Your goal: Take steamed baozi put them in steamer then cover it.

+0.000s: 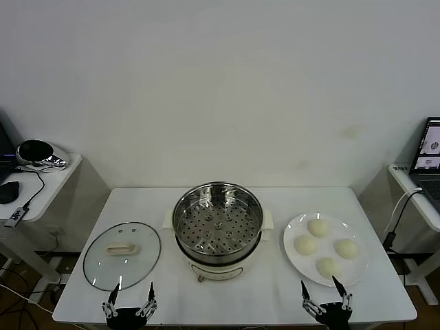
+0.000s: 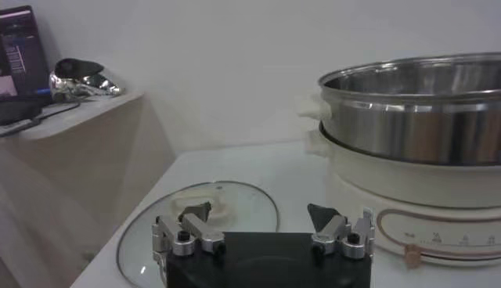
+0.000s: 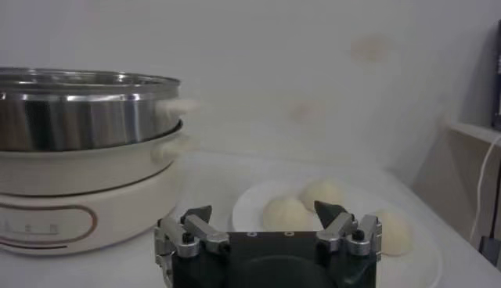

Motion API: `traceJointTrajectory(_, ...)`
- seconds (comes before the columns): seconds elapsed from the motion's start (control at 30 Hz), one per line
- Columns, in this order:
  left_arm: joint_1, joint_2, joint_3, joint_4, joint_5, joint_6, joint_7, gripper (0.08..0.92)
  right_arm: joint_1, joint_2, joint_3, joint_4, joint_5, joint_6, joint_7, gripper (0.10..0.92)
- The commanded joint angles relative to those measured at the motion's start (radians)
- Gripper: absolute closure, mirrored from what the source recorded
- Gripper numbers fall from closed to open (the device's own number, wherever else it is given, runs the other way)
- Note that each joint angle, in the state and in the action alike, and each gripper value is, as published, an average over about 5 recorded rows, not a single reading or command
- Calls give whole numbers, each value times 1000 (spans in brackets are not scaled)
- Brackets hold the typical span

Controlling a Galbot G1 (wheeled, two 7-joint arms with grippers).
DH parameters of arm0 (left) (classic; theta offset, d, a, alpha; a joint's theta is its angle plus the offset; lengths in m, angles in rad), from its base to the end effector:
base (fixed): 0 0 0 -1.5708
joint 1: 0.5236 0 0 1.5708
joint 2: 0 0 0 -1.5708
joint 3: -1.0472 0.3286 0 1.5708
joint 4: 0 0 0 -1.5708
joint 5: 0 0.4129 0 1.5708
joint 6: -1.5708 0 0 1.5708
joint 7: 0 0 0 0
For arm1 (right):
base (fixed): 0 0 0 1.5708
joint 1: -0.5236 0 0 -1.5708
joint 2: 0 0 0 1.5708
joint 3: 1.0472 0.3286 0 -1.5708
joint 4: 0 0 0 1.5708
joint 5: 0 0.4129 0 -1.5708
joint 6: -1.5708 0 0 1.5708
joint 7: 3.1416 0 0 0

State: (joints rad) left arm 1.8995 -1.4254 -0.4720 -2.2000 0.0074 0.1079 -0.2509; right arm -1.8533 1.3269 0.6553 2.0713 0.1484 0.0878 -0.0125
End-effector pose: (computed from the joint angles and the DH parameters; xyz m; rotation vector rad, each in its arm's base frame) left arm 0.1538 -0.0046 -0.3084 0.1639 -2.8113 -0.1827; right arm 0.1656 -0.0777 -0.3388 0.0597 -2.9330 0.1828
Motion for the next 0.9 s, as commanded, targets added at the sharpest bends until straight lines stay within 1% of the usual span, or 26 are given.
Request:
traceJointTrajectory(0.03, -3, 2, 1, -3, -8, -13, -30, 177, 46, -19, 43, 5, -72, -22, 8, 203)
traceJointTrajectory(0.1, -6, 6, 1, -8, -14, -7, -38, 177, 78, -38, 73, 4, -136, -33, 7, 203)
traceJointTrajectory(0.23, -14, 16, 1, -18, 5, 8, -50, 177, 189, -130, 152, -11, -317, -64, -17, 203)
traceJointTrajectory(0.3, -22, 20, -1, -18, 27, 16, -51, 177, 248, -195, 182, -30, -391, -83, -46, 203)
traceJointTrajectory(0.5, -46, 30, -9, -25, 50, 38, -57, 177, 400, -455, 229, -136, -527, -106, -194, 203)
traceJointTrajectory(0.73, -54, 36, -30, -32, 55, 46, -64, 177, 536, -750, 196, -279, -601, -110, -454, 203)
traceJointTrajectory(0.9, -61, 32, -30, -33, 73, 46, -67, 177, 654, -911, 109, -355, -582, -116, -641, 203)
